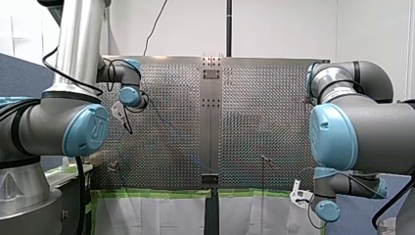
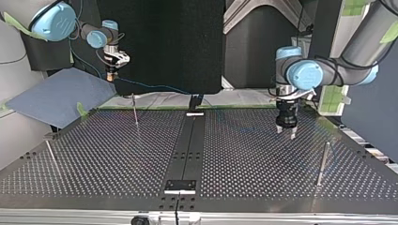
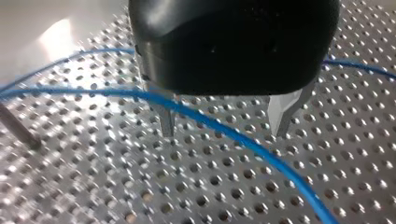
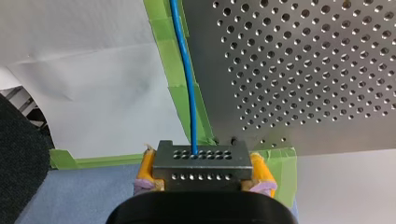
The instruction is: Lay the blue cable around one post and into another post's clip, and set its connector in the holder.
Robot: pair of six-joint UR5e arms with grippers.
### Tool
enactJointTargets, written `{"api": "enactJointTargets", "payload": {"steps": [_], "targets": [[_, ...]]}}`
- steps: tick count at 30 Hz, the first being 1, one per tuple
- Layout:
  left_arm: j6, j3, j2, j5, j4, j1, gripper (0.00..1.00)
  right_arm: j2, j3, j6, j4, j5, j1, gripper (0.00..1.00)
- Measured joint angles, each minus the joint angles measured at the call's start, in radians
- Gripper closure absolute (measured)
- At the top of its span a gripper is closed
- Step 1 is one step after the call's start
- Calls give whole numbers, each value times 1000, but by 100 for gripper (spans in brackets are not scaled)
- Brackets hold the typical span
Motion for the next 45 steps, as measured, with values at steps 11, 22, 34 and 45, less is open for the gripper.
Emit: {"api": "enactJointTargets", "payload": {"steps": [11, 22, 34, 45], "targets": [[-45, -100, 100, 54, 71, 14, 0, 0, -2, -6, 6, -1, 1, 100], [-123, -209, 210, 121, 101, 76, 0, 0, -3, -8, 9, -2, 1, 100], [-60, -231, 314, 74, 3, 166, 0, 0, -2, -15, 12, -2, 1, 100], [-75, -200, 404, 14, -50, 204, 0, 0, -3, -18, 15, -2, 0, 100]]}}
